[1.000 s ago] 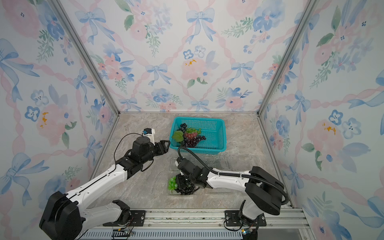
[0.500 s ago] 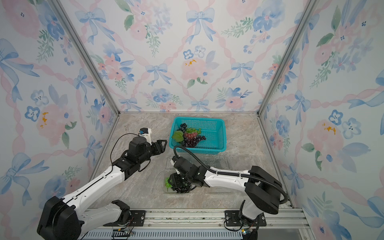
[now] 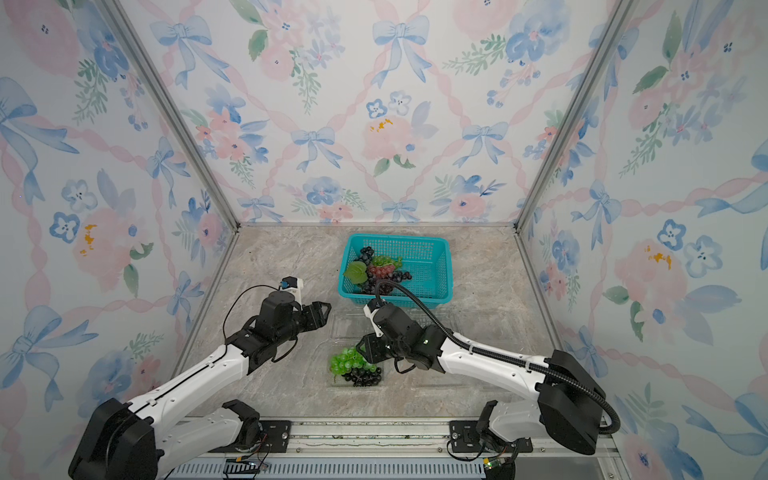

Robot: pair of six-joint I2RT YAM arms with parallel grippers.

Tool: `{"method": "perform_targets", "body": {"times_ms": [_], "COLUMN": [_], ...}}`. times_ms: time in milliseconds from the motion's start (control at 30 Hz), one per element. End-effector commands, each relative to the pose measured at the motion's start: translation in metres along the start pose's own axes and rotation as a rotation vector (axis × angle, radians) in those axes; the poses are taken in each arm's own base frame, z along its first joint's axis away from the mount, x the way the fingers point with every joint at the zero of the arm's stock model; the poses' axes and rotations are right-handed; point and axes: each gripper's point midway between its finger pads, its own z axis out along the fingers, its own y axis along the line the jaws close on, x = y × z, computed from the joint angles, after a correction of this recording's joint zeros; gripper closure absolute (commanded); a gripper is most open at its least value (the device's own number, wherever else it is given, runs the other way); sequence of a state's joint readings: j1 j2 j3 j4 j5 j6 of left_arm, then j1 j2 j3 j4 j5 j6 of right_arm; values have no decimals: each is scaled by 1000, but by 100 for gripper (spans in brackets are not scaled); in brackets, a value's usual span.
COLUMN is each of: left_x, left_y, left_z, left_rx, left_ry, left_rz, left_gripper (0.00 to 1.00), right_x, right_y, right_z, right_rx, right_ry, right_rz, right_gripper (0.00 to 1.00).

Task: Pack grapes into containers
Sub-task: Place the grape into the packing box, then close the packing box at the center of the board.

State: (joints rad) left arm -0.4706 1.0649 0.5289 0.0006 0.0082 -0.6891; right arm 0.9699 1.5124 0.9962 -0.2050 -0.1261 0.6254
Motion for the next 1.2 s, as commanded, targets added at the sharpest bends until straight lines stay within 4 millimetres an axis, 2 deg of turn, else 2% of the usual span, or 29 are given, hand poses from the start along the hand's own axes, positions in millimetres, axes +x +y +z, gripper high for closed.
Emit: {"method": "perform_targets", "body": {"times_ms": [0, 133, 400, 533, 667, 700, 800, 867, 1033, 1167], "left_x": [13, 23, 45, 52, 56, 56, 58, 59, 67, 69], "left_y": [4, 5, -4, 0, 2, 2, 2, 1, 2, 1], "left_z": [0, 0, 6, 9, 8, 8, 9, 9, 10, 13], "left_rx": [5, 7, 20, 6, 5, 2, 4, 6, 8, 19], "left_ry": [32, 52, 121, 139, 144, 143, 149, 155, 179, 190], "left_rz": [-20, -32, -19, -18, -18, -20, -20, -16, 4, 21], "left_gripper": [30, 30, 30, 30, 30, 29, 29, 29, 28, 25], "right_x": [-2, 3, 43, 53, 54, 53, 51, 46, 28, 19], "right_y": [-17, -26, -29, -24, -17, -15, -14, -16, -30, -48], "right_z": [18, 28, 37, 34, 26, 24, 16, 8, -14, -16], "right_rx": [47, 108, 158, 155, 139, 135, 136, 141, 75, 49], "right_ry": [10, 37, 123, 134, 128, 125, 127, 122, 60, 41], "right_rz": [-28, -59, -75, -59, -34, -35, -36, -33, 74, 142], "right_gripper": [69, 75, 77, 77, 75, 72, 50, 42, 30, 24]}}
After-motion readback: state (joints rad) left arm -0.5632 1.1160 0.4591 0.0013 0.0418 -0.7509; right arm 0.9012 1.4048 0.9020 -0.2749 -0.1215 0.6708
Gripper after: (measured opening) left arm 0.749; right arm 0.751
